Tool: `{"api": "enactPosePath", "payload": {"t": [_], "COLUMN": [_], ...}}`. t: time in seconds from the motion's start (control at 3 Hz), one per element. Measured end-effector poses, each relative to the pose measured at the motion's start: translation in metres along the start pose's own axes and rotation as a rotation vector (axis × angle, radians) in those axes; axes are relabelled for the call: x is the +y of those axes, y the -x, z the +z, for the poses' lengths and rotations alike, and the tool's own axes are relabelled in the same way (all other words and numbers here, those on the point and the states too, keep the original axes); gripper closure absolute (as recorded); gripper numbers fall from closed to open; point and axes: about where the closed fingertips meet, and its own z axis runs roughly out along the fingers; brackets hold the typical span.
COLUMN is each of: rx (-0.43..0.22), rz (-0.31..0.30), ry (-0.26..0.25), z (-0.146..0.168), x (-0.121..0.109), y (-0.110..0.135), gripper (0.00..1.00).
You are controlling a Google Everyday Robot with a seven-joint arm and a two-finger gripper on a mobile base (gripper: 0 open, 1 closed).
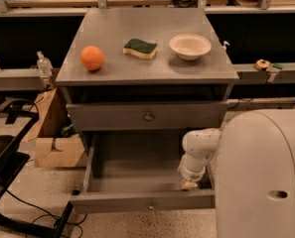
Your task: Open middle drawer
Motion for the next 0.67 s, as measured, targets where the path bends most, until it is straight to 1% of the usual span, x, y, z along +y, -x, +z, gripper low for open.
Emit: {"api": "enactPosePath", "payload": {"t": [0.33,0.67], "rx": [0.000,0.000], "rz": [0.000,0.000], "ry": [0.000,0.000], "z": [-0.0001,-0.0001], "x": [-0.0029,-0.0037], "y": [0.0006,0.0008], "gripper": [0.00,0.00]}}
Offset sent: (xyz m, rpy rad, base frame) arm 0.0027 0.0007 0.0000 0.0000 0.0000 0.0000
